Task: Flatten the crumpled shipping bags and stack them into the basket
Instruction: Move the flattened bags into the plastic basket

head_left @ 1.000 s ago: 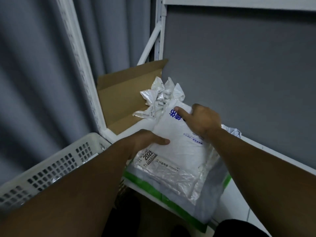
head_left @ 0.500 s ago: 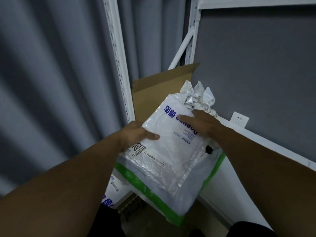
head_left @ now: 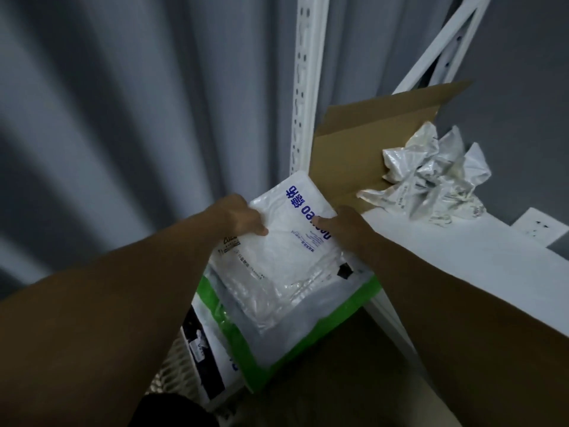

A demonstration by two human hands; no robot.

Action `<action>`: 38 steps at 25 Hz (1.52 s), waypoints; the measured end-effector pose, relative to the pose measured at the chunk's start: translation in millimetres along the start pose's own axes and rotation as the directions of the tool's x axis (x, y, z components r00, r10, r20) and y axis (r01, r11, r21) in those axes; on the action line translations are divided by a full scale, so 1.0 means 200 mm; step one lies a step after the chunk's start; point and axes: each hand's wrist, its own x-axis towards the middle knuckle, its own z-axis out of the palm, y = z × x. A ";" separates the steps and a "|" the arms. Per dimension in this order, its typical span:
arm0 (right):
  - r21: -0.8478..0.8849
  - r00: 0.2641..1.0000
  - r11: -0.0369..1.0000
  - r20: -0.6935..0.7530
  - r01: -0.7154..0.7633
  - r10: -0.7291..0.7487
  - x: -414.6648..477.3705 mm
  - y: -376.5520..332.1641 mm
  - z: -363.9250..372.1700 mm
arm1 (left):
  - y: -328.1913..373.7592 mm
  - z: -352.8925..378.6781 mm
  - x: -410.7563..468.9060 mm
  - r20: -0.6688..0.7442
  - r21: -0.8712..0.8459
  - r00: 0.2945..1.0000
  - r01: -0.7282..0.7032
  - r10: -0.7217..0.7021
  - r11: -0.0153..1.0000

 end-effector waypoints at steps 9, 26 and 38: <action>-0.130 0.984 0.976 -0.006 -0.175 0.176 0.37 0.20 0.58 | -0.49 0.20 0.42 -0.092 0.221 0.994 0.078 -0.059 0.972; -0.461 0.986 0.874 -0.127 -0.155 0.108 0.67 0.67 1.01 | -0.89 0.80 0.91 -0.092 0.415 0.995 0.080 -0.045 0.906; -0.681 0.992 0.733 -0.097 -0.012 -0.074 0.67 0.74 1.06 | -1.06 0.93 0.85 -0.261 0.398 0.952 -0.047 0.162 0.916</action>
